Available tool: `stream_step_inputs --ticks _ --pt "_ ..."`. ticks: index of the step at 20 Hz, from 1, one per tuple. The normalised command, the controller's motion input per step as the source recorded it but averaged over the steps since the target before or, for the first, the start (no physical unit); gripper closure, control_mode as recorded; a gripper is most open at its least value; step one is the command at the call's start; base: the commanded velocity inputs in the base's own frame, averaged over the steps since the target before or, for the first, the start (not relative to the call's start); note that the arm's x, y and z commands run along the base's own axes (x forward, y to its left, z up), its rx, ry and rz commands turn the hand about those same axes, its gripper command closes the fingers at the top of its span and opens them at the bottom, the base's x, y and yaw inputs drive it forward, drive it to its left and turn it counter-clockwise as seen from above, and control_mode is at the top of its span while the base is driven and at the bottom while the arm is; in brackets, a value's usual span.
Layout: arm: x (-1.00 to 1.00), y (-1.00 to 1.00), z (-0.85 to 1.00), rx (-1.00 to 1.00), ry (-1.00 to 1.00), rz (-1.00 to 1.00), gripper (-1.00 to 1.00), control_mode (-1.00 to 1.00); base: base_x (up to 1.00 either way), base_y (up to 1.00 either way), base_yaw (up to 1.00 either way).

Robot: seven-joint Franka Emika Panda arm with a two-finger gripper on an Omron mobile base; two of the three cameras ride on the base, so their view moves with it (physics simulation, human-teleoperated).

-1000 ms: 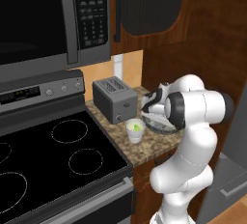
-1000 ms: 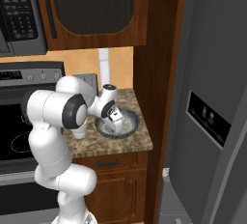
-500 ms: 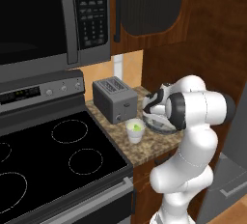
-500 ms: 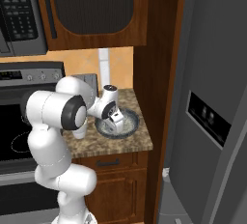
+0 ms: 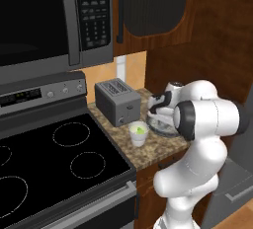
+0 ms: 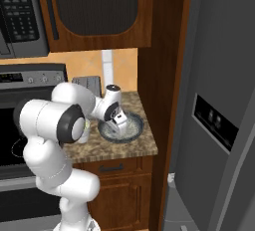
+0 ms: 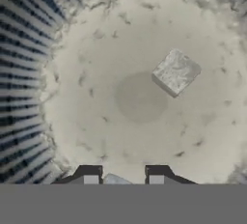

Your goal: Grab a lemon wedge from the fridge and one ice cube from the ice bowl, and put them in the glass of lemonade.

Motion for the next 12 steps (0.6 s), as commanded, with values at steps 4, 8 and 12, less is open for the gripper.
stream_step_inputs --ticks 4,8,12 --pt "-0.25 0.00 0.58 0.00 -0.03 0.00 1.00 -1.00 0.00 0.00 0.00" --pt "-0.19 0.01 0.75 0.00 0.00 0.00 1.00 -1.00 0.00 0.00 0.00" --pt "-0.29 0.15 0.71 0.00 0.00 -0.04 1.00 -1.00 0.00 0.00 0.00"
